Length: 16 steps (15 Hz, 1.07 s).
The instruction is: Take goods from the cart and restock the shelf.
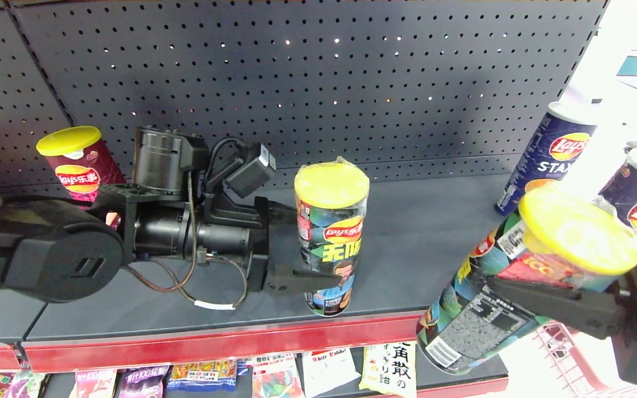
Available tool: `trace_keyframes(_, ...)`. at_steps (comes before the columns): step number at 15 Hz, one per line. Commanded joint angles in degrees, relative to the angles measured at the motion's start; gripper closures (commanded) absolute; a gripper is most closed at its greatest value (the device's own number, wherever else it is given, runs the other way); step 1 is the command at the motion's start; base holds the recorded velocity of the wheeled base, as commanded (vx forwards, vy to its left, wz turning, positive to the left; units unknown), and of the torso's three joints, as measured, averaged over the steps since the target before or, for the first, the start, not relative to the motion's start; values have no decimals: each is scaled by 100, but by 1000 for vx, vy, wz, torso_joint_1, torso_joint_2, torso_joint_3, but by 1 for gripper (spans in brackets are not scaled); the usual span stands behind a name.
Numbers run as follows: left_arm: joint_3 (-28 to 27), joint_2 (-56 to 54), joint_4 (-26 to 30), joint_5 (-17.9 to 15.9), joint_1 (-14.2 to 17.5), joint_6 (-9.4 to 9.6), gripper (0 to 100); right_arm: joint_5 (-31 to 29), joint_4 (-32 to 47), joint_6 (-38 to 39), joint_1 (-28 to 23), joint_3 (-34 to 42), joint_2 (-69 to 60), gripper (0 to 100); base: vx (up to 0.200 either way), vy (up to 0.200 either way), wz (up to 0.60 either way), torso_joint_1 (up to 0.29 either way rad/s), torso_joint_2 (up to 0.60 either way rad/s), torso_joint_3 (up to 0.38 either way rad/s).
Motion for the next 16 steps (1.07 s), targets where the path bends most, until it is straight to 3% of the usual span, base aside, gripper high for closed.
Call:
trace_keyframes(1,358,-310,-1,52,93,14,0,3,5,-1,2,-152,223,100,0,0,0,0,0,0)
trace_keyframes(5,586,-292,-1,351,93,31,0,-41,5,-1,-68,-503,477,100,0,0,0,0,0,0)
trace_keyframes(8,841,-407,-10,377,119,40,0,-59,5,-1,-306,-811,873,100,0,0,0,0,0,0)
trace_keyframes(10,1210,-741,-19,368,128,49,0,3,-39,-19,-745,-1189,1462,100,0,0,0,0,0,0)
trace_keyframes(16,1465,-1180,-1,377,216,31,0,-15,-47,-37,-859,-2507,2877,100,0,0,0,0,0,0)
